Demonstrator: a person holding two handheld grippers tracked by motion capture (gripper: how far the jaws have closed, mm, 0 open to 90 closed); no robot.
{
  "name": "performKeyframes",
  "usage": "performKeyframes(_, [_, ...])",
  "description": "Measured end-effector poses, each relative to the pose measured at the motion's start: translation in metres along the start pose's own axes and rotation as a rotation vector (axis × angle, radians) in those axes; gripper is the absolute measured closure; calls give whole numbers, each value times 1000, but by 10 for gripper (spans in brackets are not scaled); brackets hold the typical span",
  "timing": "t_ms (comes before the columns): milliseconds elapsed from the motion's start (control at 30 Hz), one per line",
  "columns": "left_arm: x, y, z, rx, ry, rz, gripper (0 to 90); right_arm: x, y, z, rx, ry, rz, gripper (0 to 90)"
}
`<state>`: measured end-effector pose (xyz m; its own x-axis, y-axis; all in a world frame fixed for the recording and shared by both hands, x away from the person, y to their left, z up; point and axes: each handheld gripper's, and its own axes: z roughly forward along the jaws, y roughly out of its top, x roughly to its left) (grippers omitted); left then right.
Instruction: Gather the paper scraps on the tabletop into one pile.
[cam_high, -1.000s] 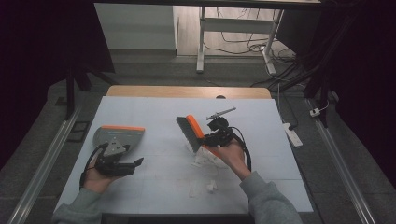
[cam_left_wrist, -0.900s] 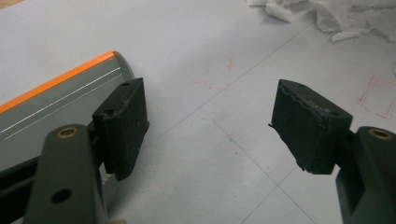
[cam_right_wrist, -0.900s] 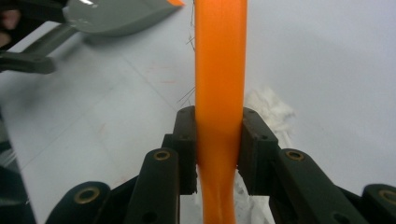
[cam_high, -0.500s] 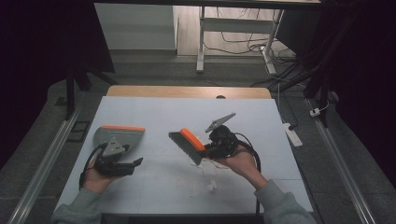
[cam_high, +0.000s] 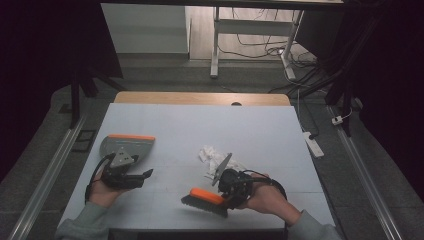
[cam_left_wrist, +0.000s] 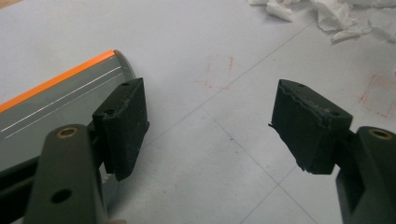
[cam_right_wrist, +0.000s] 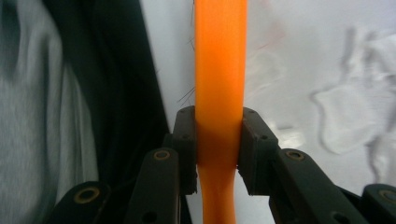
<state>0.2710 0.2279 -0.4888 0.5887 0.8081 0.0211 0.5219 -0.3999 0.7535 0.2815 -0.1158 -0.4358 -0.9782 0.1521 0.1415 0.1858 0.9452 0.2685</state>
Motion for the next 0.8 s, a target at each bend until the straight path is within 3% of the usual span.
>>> performKeyframes(167, [0,0,0,0,0,1,280,1,10,15,93,-7,-64,707])
performKeyframes(267, [1,0,0,-1,-2,0,280,-1,20,17,119,-47,-76,707])
performKeyframes(300, [1,0,0,-1,-1,1,280,-5,23,19,117,-53,-96,706])
performKeyframes(367, [1,-1,-1,-2,-2,2,280,-13,26,18,121,-54,-90,707])
performKeyframes(633, [1,-1,0,2,-1,3,279,-56,25,9,92,-131,43,707])
performKeyframes(800, [2,-1,0,0,0,-3,279,-73,20,2,51,-178,85,707])
